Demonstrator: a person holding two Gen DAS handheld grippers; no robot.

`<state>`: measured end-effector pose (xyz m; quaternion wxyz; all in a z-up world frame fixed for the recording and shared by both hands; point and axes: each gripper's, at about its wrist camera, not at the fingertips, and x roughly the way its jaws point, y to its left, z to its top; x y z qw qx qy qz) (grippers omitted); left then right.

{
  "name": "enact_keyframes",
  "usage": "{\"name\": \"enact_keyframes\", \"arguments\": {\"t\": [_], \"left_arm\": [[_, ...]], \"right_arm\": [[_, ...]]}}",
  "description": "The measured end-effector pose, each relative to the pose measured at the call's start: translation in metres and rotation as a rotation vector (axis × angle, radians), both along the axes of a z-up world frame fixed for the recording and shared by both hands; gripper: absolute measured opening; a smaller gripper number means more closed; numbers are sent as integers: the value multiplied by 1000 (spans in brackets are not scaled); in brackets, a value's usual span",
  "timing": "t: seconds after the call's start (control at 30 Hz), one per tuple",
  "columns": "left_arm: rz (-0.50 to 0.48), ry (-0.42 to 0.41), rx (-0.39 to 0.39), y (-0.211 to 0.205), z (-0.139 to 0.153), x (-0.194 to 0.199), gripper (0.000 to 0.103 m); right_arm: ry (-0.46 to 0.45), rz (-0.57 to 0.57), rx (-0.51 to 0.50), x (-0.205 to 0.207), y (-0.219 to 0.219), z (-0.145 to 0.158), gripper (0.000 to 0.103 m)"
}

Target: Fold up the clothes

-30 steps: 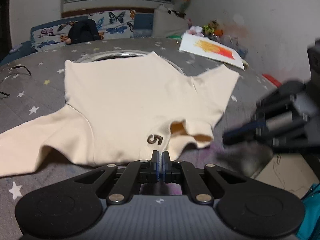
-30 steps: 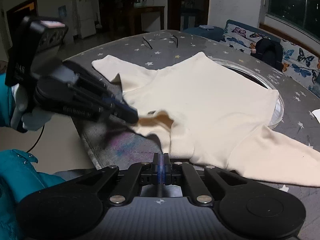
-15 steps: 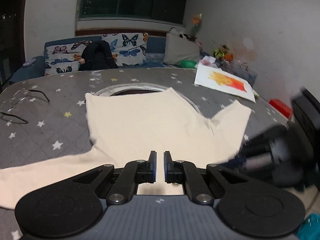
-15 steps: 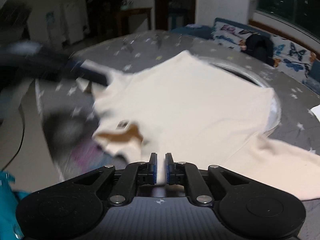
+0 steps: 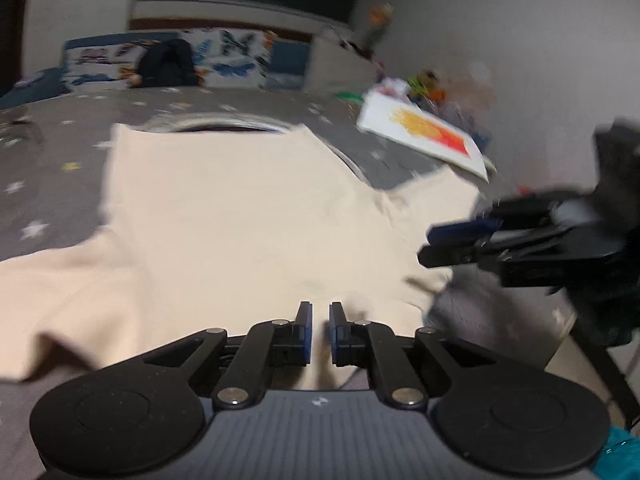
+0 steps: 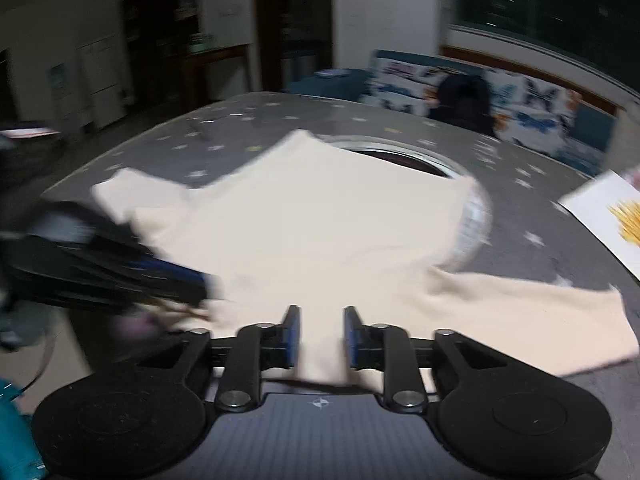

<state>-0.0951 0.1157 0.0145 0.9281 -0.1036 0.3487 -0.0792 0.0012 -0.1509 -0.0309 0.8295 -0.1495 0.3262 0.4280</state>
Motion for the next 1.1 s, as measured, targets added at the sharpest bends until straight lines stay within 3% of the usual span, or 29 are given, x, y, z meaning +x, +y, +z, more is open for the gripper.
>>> {"name": "enact_keyframes", "arguments": {"t": [0.17,0.23,0.33,0.7,0.83,1.1], "left_arm": [[287,-28,65,66,20,-35,11],[423,9,96,97,20,-42,12],[544,77,125,129,12,-43,12],[623,148,315,175,-4,3,12],[590,127,437,179,-9,21,12],[566,111,543,176,-15,39,12]], "right_arm": [[61,-93,-1,22,-8,-19,36],[59,-88,1,21,-7,-20,41],[54,-79,-3,20,-5,-23,46],[54,-78,-11,18,-3,-23,53],[53,-79,-11,18,-2,-24,54],[31,-64,-28,13,3,-26,63]]}}
